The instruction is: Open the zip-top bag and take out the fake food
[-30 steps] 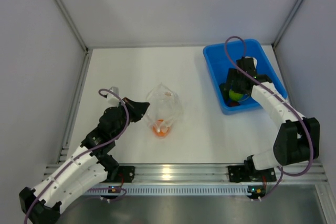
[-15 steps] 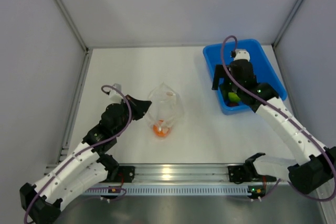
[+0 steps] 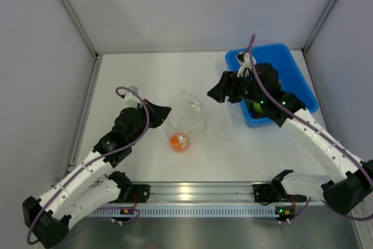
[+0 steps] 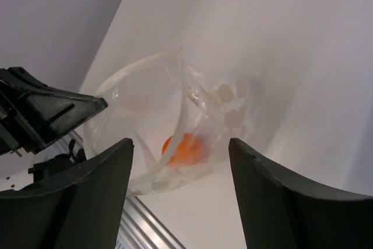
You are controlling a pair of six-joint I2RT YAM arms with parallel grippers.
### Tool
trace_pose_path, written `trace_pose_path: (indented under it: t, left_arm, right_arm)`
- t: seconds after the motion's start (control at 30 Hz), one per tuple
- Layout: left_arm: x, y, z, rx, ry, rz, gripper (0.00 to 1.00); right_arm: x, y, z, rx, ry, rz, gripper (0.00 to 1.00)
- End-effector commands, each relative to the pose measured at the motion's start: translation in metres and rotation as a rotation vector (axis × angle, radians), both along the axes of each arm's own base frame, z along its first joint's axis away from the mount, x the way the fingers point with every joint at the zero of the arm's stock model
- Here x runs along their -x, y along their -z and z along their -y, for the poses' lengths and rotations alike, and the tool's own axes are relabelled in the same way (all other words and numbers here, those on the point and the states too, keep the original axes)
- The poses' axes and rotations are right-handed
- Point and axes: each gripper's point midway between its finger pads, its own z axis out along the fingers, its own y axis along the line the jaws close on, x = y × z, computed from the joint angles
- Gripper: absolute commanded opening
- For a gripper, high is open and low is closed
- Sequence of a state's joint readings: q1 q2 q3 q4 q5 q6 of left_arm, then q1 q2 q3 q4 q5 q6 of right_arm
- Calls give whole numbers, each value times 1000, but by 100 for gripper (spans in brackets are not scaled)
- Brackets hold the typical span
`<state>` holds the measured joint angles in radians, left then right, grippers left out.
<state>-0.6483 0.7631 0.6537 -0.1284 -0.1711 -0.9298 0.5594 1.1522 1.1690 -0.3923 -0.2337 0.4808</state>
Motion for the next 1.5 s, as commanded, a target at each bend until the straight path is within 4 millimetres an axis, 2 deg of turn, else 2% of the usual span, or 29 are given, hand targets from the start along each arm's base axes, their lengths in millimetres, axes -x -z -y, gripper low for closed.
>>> trace_pose_path:
  t: [0.0, 0.03, 0.1, 0.13, 0.17, 0.2, 0.23, 0.27, 0.33, 0.37, 0.4, 0.43, 0.5, 0.57, 0.63, 0.77, 0.9, 0.97, 1.1, 1.3, 1.47]
  left_arm:
    - [-2, -33, 5, 39, 19, 69, 0]
    - [-3, -34, 6, 41, 20, 69, 0]
    - [-3, -36, 7, 51, 19, 67, 0]
    - [-3, -38, 7, 55, 19, 68, 0]
    - [-3, -39, 7, 62, 20, 66, 0]
    - [-2, -41, 10, 72, 29, 62, 0]
    - [-2, -43, 11, 81, 35, 60, 0]
    - [-1, -49, 14, 90, 47, 64, 0]
    - [0, -50, 22, 80, 91, 48, 0]
    - [1, -59, 25, 64, 113, 50, 0]
    - [-2, -52, 32, 36, 136, 25, 0]
    - [4, -55, 42, 34, 206, 14, 0]
    - [5, -56, 49, 34, 242, 1, 0]
    - [4, -56, 50, 42, 233, -8, 0]
    - [1, -56, 48, 47, 217, -9, 0]
    - [5, -58, 60, 100, 267, -19, 0]
    - [8, -46, 70, 177, 299, -59, 0]
    - [9, -37, 72, 228, 295, -64, 0]
    - [7, -19, 65, 213, 254, -82, 0]
    - [8, 2, 58, 165, 233, -96, 0]
    - [8, 6, 53, 149, 216, -96, 0]
  right_arm:
    - [13, -26, -40, -18, -53, 10, 65]
    - [12, -37, -44, -13, -31, 20, 62]
    - [16, -22, -54, 80, 12, -4, 53]
    - [16, -29, -57, 92, 27, 11, 51]
    - [12, -22, -57, 146, 80, 18, 47]
    - [23, -21, -68, 169, 60, 25, 46]
    - [25, -28, -73, 176, 60, 43, 44]
    - [28, -14, -79, 232, 53, 22, 42]
    - [33, -13, -86, 268, 56, 35, 39]
    - [34, -3, -89, 301, 52, 22, 36]
    - [38, 3, -92, 313, 40, 15, 35]
    - [40, 9, -93, 323, 40, 5, 35]
    - [45, 25, -94, 338, 37, -9, 34]
    - [49, 29, -92, 329, 48, -15, 34]
    - [54, 42, -93, 329, 53, -24, 33]
    - [54, 66, -97, 349, 57, -51, 32]
    - [51, 87, -102, 343, 83, -85, 31]
    - [50, 90, -108, 311, 87, -90, 31]
    - [57, 104, -119, 270, 57, -132, 31]
    - [78, 141, -139, 221, -49, -217, 34]
    - [83, 167, -136, 250, -33, -245, 35]
